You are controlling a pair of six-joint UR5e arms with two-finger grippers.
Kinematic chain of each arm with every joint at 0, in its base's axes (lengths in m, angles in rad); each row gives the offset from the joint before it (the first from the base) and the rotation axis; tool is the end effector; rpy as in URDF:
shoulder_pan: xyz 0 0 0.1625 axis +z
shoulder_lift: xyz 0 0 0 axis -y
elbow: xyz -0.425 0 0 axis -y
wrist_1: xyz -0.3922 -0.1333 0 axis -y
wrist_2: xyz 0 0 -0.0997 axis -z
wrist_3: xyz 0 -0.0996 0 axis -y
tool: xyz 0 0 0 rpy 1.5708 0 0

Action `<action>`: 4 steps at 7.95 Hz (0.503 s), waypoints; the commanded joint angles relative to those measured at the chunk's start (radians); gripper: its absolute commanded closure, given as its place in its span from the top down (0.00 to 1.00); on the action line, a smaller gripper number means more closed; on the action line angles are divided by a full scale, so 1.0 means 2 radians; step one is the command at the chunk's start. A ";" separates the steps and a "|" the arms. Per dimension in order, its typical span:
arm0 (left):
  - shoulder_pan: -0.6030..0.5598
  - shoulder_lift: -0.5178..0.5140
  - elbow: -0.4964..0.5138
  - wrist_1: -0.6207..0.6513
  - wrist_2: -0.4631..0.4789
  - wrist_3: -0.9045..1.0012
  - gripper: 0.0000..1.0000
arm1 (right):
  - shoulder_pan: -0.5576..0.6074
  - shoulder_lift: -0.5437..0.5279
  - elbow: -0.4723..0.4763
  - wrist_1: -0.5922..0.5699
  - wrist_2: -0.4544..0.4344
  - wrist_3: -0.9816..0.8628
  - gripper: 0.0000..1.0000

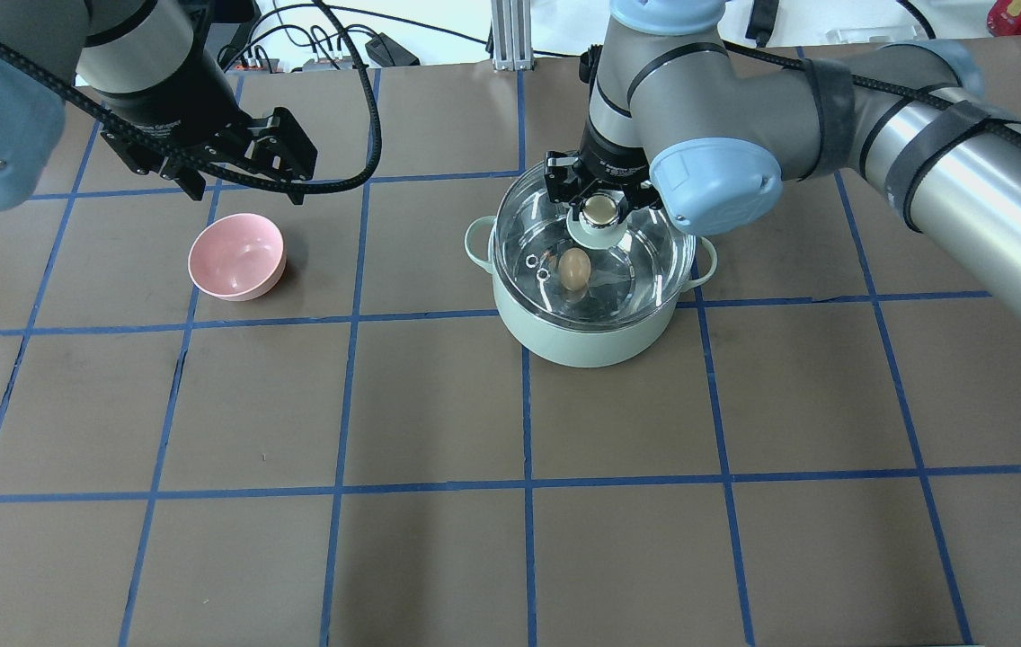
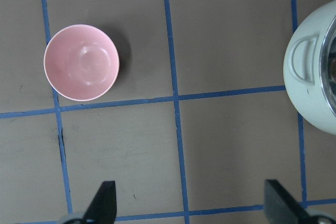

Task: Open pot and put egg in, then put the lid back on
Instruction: 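Lower the glass lid onto the pot with the right gripper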

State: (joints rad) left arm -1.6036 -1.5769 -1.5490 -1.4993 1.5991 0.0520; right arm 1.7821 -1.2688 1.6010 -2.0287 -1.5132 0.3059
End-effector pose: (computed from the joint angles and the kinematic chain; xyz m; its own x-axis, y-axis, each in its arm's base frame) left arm -0.1469 -0.4982 0.5031 -0.9961 0.0820 -0.0327 0.0846 0.9927 -0.0855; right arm 0.2636 -0.5658 0.3542 -0.9920 0.0857 -0.0922 0.0951 0.9902 -0.1024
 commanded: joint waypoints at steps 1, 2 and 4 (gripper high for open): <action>0.001 -0.002 -0.002 0.000 0.000 0.000 1.00 | 0.002 0.005 0.000 -0.006 0.000 0.001 0.00; 0.001 -0.002 -0.002 0.000 -0.001 0.000 1.00 | 0.004 0.006 -0.001 -0.009 0.000 0.002 0.00; 0.001 -0.002 -0.002 0.000 -0.001 0.000 1.00 | 0.004 0.007 -0.001 -0.008 0.000 0.002 0.00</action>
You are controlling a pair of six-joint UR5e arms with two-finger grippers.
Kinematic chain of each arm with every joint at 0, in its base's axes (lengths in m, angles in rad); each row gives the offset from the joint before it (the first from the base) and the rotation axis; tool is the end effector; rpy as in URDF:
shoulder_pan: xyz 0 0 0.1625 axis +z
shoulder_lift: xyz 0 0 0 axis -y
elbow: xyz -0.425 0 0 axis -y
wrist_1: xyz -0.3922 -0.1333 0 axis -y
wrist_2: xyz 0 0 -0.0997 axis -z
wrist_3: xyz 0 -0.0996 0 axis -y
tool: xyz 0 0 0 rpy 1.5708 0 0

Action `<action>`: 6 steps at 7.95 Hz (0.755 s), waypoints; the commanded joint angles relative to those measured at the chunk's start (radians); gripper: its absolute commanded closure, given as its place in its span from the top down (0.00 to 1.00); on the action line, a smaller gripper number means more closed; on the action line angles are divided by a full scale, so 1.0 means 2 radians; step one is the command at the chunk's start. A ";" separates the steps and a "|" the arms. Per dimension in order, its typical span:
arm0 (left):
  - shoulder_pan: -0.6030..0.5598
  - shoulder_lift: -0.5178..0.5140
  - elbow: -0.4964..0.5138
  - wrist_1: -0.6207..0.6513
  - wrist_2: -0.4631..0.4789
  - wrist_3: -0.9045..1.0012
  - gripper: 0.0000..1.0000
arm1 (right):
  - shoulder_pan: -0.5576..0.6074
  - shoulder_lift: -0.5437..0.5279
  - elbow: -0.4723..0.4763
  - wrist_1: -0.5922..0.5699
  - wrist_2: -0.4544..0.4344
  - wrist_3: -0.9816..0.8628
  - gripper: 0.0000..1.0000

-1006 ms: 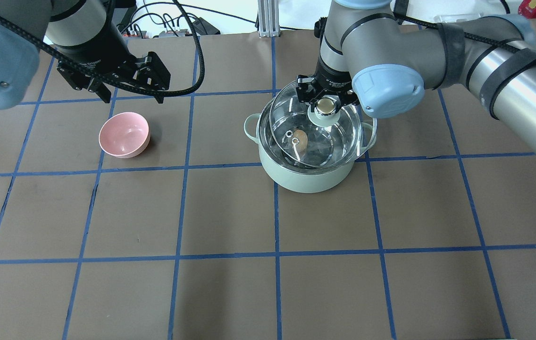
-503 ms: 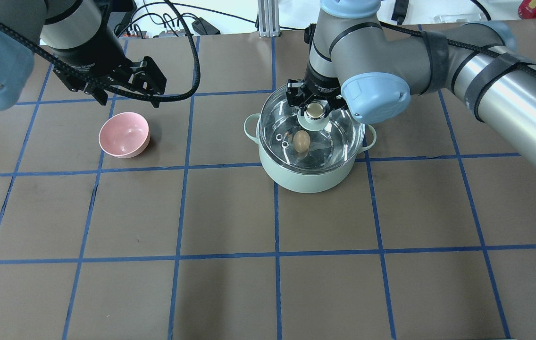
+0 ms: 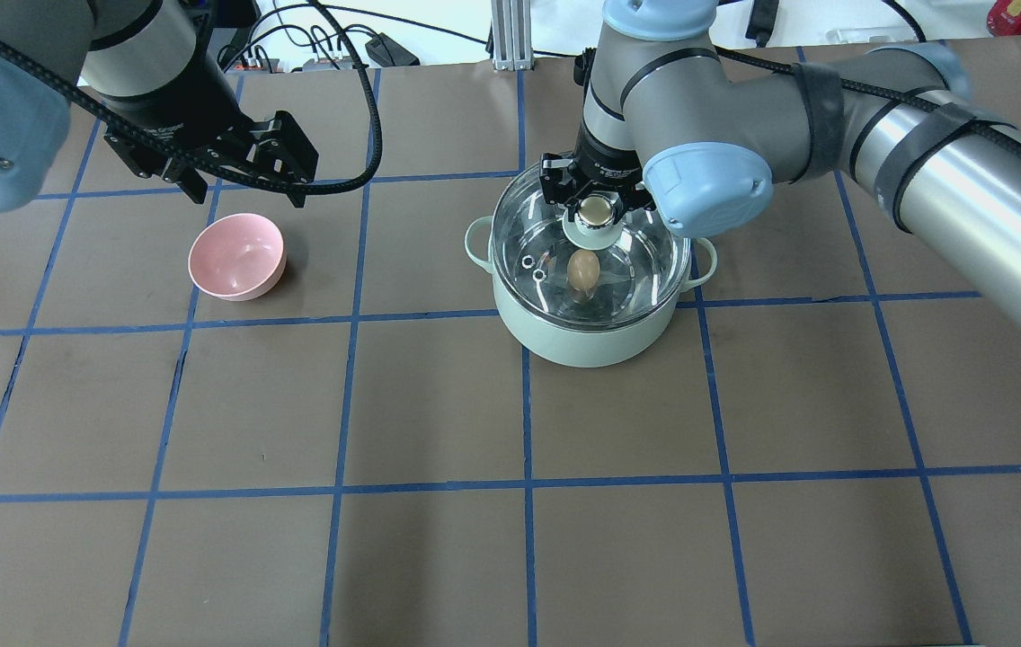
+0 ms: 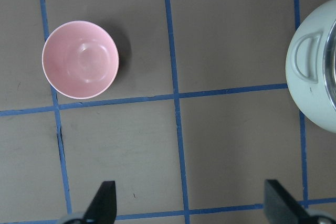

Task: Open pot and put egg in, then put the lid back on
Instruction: 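Lower the glass lid onto the pot with the right gripper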

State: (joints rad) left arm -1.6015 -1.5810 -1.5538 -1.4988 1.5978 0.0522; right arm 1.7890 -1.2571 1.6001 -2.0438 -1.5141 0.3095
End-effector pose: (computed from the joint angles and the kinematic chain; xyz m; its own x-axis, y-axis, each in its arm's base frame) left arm -0.1460 -0.4995 0.4987 -0.9963 0.0805 -0.0310 0.0827 0.9936 -0.0772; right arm 0.2682 -0.5677 0.3492 -0.9923 0.0822 -0.0930 0.0919 0.9901 -0.1064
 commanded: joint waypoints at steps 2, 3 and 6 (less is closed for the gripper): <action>0.000 -0.001 0.000 0.000 0.000 0.000 1.00 | 0.001 0.006 0.000 -0.001 0.000 -0.001 0.00; 0.000 -0.002 0.000 0.001 0.000 0.000 1.00 | 0.001 0.010 0.000 -0.002 0.000 0.000 0.00; -0.001 -0.002 0.000 0.001 0.000 -0.002 1.00 | 0.001 0.010 0.000 0.001 0.000 -0.001 0.00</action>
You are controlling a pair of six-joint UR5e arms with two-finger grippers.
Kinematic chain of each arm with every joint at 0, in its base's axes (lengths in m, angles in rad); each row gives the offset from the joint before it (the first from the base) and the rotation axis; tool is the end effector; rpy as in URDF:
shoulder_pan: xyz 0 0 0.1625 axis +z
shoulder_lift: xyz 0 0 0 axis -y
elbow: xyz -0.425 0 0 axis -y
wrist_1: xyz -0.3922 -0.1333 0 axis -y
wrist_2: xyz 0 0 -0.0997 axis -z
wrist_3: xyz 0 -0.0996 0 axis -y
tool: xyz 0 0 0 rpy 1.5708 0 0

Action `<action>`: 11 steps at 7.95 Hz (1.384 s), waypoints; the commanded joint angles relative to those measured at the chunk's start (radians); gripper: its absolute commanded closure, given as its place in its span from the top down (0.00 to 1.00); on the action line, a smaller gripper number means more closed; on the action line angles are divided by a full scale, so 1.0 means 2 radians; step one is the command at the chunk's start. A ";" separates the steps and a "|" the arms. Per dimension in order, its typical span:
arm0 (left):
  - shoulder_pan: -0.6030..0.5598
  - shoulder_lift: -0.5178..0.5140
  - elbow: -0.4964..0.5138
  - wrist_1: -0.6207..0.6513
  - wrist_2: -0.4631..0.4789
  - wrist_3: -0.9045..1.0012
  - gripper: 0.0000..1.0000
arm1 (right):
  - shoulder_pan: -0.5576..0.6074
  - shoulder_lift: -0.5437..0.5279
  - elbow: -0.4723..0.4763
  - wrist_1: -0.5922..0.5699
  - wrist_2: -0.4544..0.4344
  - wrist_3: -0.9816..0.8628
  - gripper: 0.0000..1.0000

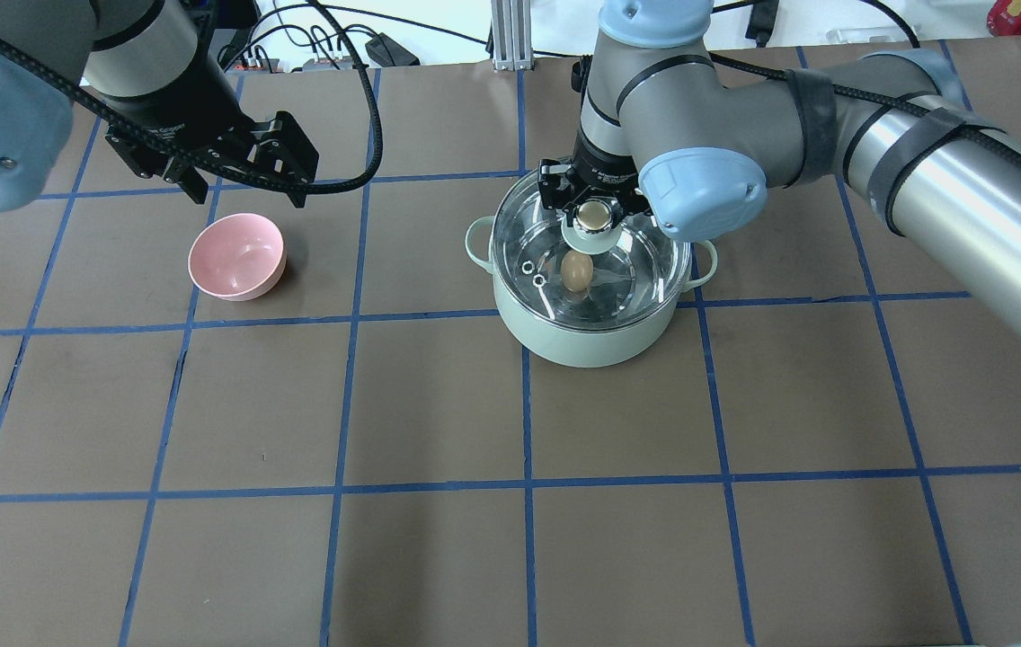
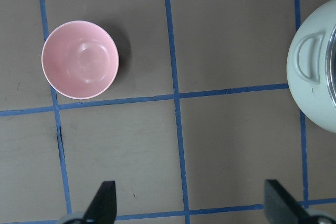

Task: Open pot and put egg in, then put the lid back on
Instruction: 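Lower the glass lid onto the pot with the right gripper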

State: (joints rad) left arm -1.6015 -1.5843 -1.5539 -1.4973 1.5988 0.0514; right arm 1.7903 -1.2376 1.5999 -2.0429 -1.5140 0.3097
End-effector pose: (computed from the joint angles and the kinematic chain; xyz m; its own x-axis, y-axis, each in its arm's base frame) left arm -0.1460 -0.5007 0.4972 -0.9963 0.0797 -0.0318 0.0819 0.9938 -0.0753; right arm 0.2697 -0.5707 0.3372 -0.9927 0.0828 -0.0871 0.0904 0.9921 -0.0872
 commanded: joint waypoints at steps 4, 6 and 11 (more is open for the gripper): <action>-0.001 0.000 0.000 0.000 0.003 -0.003 1.00 | 0.000 0.001 0.000 0.002 0.000 -0.001 0.00; 0.000 0.000 0.000 0.000 0.002 -0.001 1.00 | 0.000 0.001 0.000 0.005 0.000 -0.001 0.00; 0.000 -0.006 0.000 -0.001 0.001 0.000 1.00 | 0.000 -0.002 -0.007 0.022 -0.001 -0.048 0.99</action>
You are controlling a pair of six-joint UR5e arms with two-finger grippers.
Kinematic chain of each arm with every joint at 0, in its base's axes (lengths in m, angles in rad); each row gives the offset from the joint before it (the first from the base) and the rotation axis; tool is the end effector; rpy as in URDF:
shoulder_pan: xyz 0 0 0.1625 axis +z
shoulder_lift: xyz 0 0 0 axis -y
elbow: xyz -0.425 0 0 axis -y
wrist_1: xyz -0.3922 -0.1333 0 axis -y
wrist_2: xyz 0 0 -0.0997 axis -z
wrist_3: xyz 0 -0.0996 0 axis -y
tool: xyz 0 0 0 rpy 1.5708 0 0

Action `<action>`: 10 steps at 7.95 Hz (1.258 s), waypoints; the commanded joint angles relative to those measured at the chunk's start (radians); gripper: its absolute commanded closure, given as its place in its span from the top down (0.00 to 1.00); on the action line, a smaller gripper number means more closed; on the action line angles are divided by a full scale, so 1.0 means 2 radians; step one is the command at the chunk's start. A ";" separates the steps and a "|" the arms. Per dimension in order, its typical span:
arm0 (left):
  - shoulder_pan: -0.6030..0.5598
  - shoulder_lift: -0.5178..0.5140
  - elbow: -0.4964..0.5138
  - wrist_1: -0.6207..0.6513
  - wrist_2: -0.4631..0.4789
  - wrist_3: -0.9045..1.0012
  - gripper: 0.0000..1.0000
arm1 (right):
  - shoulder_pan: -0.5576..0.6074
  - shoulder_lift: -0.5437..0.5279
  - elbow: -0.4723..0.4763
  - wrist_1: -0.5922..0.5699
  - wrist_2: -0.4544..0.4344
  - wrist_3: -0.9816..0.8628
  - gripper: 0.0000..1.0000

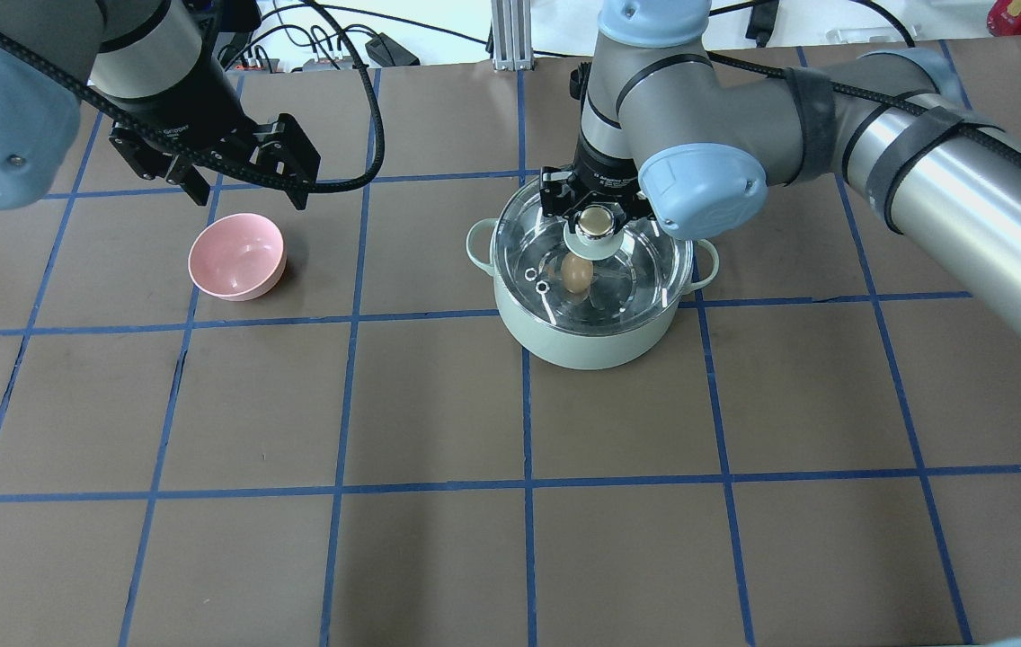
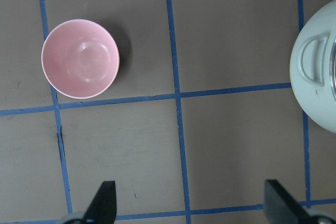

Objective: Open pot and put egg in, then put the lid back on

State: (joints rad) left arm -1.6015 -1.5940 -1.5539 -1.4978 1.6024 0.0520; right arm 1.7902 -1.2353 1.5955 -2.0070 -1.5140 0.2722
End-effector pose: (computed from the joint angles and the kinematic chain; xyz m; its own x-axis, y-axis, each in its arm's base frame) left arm -0.1457 -0.5039 0.4922 -0.9962 0.0804 -0.0349 0.0825 0.9945 -0.0649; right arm 0.2692 -0.5690 0.3340 -0.9960 0.0483 -0.0749 0.0527 0.9969 -0.0579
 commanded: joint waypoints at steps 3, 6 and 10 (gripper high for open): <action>0.000 -0.002 0.000 0.000 0.000 0.000 1.00 | -0.006 -0.016 -0.024 0.040 -0.008 -0.035 1.00; 0.000 -0.002 0.000 0.004 0.000 0.000 1.00 | -0.051 -0.062 -0.048 0.098 -0.034 -0.047 1.00; 0.000 -0.004 0.000 0.006 0.000 0.000 1.00 | -0.167 -0.125 -0.049 0.159 -0.035 -0.184 1.00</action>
State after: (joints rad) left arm -1.6015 -1.5993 -1.5539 -1.4882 1.6029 0.0522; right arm 1.5374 -1.4383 1.4991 -1.7350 -1.5784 -0.0160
